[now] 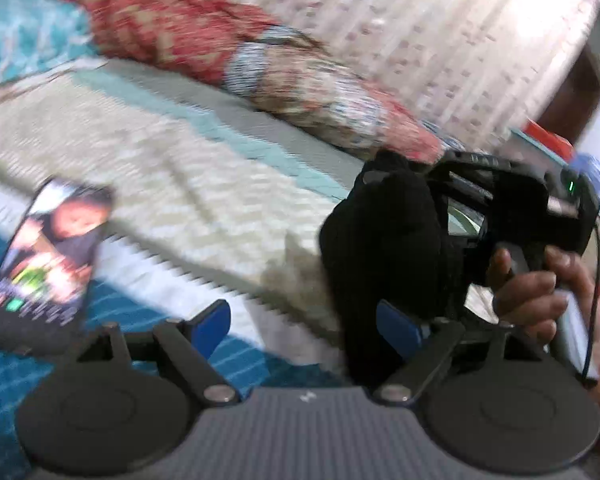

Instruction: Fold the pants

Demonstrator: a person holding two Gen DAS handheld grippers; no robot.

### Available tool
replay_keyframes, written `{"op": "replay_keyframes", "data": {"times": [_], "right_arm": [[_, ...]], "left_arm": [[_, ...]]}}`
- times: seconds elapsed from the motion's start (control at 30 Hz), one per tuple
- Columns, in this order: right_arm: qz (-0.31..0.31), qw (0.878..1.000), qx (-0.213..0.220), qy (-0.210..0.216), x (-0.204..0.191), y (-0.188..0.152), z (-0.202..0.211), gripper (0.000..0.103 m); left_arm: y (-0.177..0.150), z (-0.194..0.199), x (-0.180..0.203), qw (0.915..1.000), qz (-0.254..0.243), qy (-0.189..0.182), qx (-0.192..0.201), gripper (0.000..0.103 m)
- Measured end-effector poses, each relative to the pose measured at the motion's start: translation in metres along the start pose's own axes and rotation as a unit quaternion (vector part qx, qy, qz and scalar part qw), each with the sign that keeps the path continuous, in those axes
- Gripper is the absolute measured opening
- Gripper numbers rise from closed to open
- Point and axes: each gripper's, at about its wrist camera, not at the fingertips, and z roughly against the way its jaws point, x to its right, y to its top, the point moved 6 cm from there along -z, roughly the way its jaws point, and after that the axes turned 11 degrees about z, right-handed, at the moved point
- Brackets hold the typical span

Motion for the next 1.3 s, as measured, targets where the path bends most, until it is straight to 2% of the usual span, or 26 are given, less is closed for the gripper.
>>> {"op": "replay_keyframes", "data": {"times": [0.1, 0.23, 0.37, 0.4, 0.47, 0.53, 0.6, 0.7, 0.73, 0.77, 0.8, 0.83, 0.9, 1.03, 1.07, 1.1, 1.17, 1.23, 1.27, 1.3], "right_arm": [[-0.07, 0.997, 0.042, 0.015, 0.035, -0.006, 0.045, 0.039], [-0.11, 0.992, 0.058, -0.009, 0.08, -0.021, 0.094, 0.04], [-0.146, 0.985, 0.076, -0.05, 0.117, -0.034, 0.124, 0.057], [-0.152, 0.984, 0.081, -0.045, 0.122, -0.039, 0.129, 0.059], [-0.166, 0.982, 0.085, -0.01, 0.122, -0.045, 0.131, 0.063], [-0.161, 0.983, 0.084, 0.006, 0.119, -0.052, 0.138, 0.07], [-0.148, 0.986, 0.077, 0.013, 0.117, -0.055, 0.143, 0.074], [-0.134, 0.989, 0.063, 0.005, 0.12, -0.06, 0.152, 0.075], [-0.118, 0.991, 0.06, -0.007, 0.116, -0.061, 0.15, 0.075], [-0.096, 0.994, 0.05, -0.022, 0.114, -0.059, 0.147, 0.069], [-0.065, 0.996, 0.037, -0.044, 0.111, -0.058, 0.143, 0.046], [-0.033, 0.997, 0.023, -0.064, 0.107, -0.053, 0.136, 0.034], [0.003, 0.997, 0.022, -0.071, 0.097, -0.047, 0.134, 0.029], [0.053, 0.994, 0.098, -0.008, 0.072, -0.023, 0.157, 0.029], [0.064, 0.992, 0.112, -0.012, 0.071, -0.02, 0.164, 0.029], [0.07, 0.99, 0.115, -0.029, 0.074, -0.017, 0.165, 0.029], [0.083, 0.987, 0.094, -0.105, 0.092, -0.022, 0.165, 0.031], [0.111, 0.97, 0.06, -0.209, 0.113, -0.035, 0.161, 0.044], [0.125, 0.962, 0.058, -0.235, 0.118, -0.042, 0.164, 0.048], [0.131, 0.962, 0.07, -0.228, 0.119, -0.047, 0.171, 0.049]], "left_arm": [[-0.002, 0.0, 0.025, 0.9991, -0.038, -0.016, -0.001, 0.087], [0.001, 0.008, 0.039, 0.9972, -0.073, -0.015, 0.003, 0.09], [0.016, 0.007, 0.042, 0.9981, -0.062, 0.001, 0.006, 0.091], [0.019, 0.004, 0.047, 0.9982, -0.06, 0.001, 0.002, 0.091], [0.019, -0.007, 0.063, 0.9971, -0.075, -0.006, -0.009, 0.091], [0.009, -0.023, 0.08, 0.9947, -0.099, -0.01, -0.027, 0.091], [-0.009, -0.042, 0.096, 0.9915, -0.117, -0.01, -0.056, 0.091], [-0.042, -0.069, 0.109, 0.9857, -0.135, -0.001, -0.1, 0.091], [-0.054, -0.079, 0.11, 0.9829, -0.143, 0.012, -0.116, 0.091], [-0.064, -0.085, 0.111, 0.9806, -0.147, 0.021, -0.128, 0.09], [-0.073, -0.091, 0.111, 0.9782, -0.15, 0.03, -0.14, 0.09], [-0.078, -0.094, 0.111, 0.9768, -0.153, 0.037, -0.146, 0.09], [-0.083, -0.093, 0.115, 0.9747, -0.165, 0.05, -0.142, 0.09], [-0.071, -0.084, 0.125, 0.9776, -0.168, 0.042, -0.12, 0.092], [-0.067, -0.084, 0.127, 0.9782, -0.167, 0.042, -0.116, 0.094], [-0.064, -0.086, 0.13, 0.9783, -0.167, 0.043, -0.114, 0.094], [-0.063, -0.091, 0.132, 0.9774, -0.169, 0.048, -0.117, 0.094], [-0.065, -0.097, 0.132, 0.9774, -0.164, 0.049, -0.124, 0.094], [-0.066, -0.098, 0.131, 0.9782, -0.156, 0.05, -0.127, 0.094], [-0.065, -0.098, 0.129, 0.9792, -0.149, 0.051, -0.128, 0.094]]}}
